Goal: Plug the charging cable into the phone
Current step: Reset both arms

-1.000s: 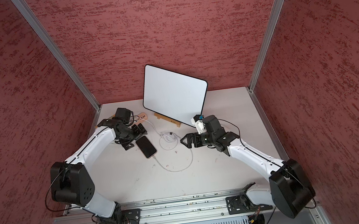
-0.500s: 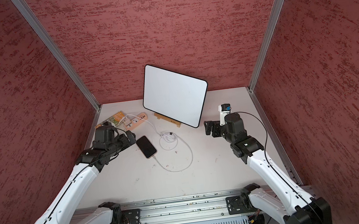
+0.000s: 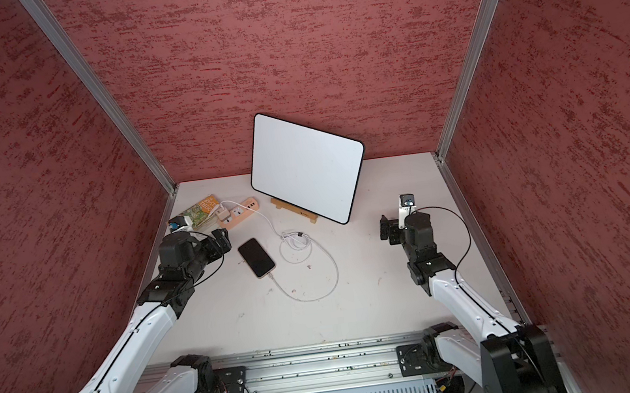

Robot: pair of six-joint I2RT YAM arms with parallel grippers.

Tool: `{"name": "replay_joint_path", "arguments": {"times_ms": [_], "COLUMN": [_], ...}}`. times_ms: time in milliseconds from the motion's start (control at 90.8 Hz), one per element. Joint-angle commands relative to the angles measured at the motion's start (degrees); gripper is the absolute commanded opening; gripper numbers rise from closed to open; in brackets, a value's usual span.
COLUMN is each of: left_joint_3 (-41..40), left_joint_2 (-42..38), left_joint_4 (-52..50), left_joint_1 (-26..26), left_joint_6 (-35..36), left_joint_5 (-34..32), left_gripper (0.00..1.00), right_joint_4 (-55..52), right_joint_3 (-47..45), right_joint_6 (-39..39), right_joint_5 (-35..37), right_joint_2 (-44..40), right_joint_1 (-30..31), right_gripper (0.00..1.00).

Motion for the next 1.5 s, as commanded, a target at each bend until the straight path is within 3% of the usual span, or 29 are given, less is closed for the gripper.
{"name": "replay_joint_path", "arguments": {"times_ms": [0,397,694,859,1047,1289,1488], "left_joint_3": [-0.94,-4.56,-11.65,-11.97,-14.03,-20.35,-20.40], "left_joint_2": [1.35,9.68,16.59,21.34,24.56,30.39,30.71], "left_joint_4": [7.61,19.43,40.61,46.31,51.77,69.18,69.34], "left_joint_1": [2.01,14.03,16.41,16.12,13.95,6.06,5.42], "left_joint_6": [2.65,6.76,14.95,15.70,17.32,24.39,24.02], "left_joint_5": [-1.27,7.58,14.53,17.41,15.22,6.77,3.39], "left_gripper": [1.00,1.00,1.00,1.00,1.00,1.00,1.00], "right_joint_4": [13.36,31.96,36.44,36.52,34.44,34.27,44.30], "right_joint_3": [-1.23,-5.17,-4.97,-4.24,-2.99,-2.94,-7.88], "right_joint_6": [-1.02,-2.56,-3.08,-2.67,-1.50,-0.69,-1.00], "right_joint_5": [0.04,0.27,-0.02,-0.01,-0.78,-1.44,-1.13], "right_joint_2": [4.81,17.47,21.45,24.00,24.48,24.72,26.83], "right_joint_1": [-1.63,-2.22,-2.45,-2.74,-3.70,-4.59,-4.53], "right_gripper": [0.99,0.99,0.99,0.99,0.99,0.99,0.99]}}
